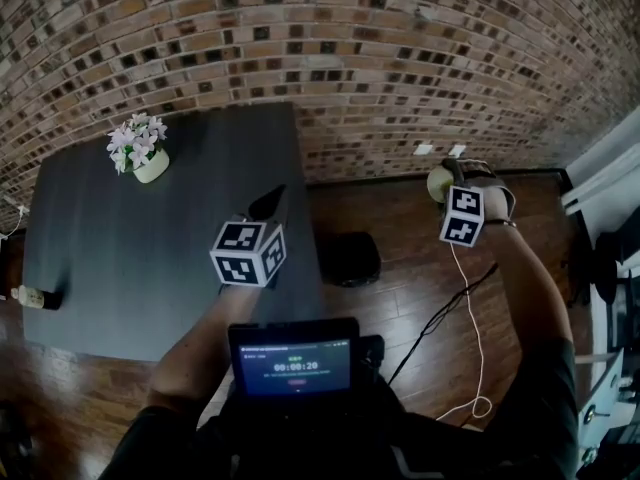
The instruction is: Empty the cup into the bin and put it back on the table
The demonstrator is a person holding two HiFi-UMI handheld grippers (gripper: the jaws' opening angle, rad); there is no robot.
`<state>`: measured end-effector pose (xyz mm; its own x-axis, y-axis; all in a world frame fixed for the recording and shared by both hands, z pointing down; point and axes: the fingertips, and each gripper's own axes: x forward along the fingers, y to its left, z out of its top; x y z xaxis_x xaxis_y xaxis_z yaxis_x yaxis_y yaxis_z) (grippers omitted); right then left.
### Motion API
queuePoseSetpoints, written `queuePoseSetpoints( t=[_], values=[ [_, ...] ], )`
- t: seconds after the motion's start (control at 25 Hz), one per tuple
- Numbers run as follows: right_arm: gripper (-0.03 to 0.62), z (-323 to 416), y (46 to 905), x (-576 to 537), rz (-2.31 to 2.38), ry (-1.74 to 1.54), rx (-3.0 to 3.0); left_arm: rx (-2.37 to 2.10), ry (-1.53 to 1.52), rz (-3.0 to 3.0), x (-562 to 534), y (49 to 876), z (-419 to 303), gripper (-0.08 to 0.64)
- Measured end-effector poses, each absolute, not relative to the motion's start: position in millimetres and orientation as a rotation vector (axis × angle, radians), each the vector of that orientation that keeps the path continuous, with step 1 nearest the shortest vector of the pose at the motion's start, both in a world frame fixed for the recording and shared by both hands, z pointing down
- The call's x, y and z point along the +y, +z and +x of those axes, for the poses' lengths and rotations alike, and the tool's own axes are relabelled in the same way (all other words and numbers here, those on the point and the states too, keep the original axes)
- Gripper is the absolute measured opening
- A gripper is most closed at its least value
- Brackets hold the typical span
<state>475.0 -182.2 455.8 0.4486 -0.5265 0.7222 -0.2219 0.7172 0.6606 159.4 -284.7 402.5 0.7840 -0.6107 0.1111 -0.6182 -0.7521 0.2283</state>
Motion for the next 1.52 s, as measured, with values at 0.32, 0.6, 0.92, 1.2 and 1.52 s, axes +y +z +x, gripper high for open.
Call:
queuePoseSetpoints(
  t=[0.32,0.6,0.92,1.2,1.52],
  values=[
    [0.394,472,462,-179,0.693,-0.226,-1.067,-0.998,0.038,2.721,-288,401,153,0.0],
    [0.394,471,466,-177,0.638,-0.223,-1.038,-0.998,0.03,2.719,-286,401,150,0.0],
    [0.394,473,461,-177,0.619,-0.22,-0.992,-1.007,0.018,2.705,-288,402,144,0.0],
    [0.394,467,458,-177,0.554,-0.261,-0.937,-0.985,0.006,2.704,-287,404,145,0.0],
    [0.394,470,450,-175,0.518,-0.278,-0.876,-0.978,0.004,2.699,-286,407,143,0.0]
  ],
)
